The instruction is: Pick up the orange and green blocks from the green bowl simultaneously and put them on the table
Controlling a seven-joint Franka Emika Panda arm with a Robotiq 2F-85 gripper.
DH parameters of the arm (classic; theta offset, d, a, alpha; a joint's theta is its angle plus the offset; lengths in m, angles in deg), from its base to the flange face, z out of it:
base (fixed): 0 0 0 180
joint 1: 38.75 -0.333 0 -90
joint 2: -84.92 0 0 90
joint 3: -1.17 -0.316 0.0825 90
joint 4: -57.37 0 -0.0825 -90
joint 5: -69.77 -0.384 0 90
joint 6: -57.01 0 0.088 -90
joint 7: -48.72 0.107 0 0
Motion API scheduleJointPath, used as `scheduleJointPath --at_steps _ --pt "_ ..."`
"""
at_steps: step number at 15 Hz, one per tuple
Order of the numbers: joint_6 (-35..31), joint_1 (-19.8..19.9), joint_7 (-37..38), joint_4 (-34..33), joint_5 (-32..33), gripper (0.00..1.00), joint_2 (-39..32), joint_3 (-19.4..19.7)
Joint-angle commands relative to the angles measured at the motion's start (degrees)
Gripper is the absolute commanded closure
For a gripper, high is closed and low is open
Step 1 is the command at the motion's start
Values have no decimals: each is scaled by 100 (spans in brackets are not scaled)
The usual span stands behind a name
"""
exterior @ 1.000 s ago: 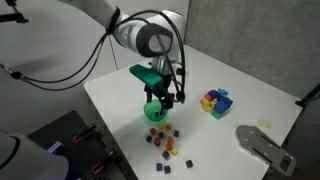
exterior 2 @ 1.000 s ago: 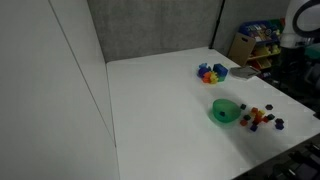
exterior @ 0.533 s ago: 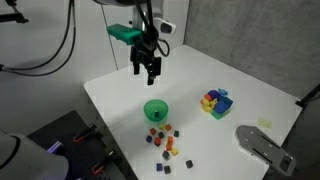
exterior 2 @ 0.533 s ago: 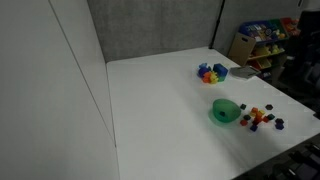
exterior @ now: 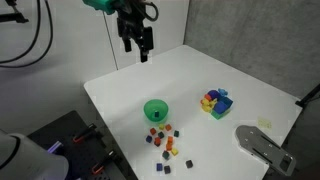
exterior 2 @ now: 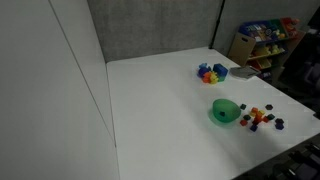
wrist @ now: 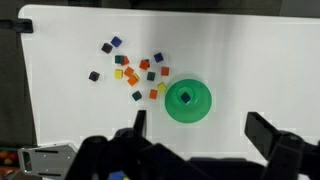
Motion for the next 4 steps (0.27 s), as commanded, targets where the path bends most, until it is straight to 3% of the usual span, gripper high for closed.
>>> scheduleJointPath --at_steps 1,4 --pt "149 20 -76 8 -27 0 36 -12" --pt "365 14 -212 103 -66 0 49 9"
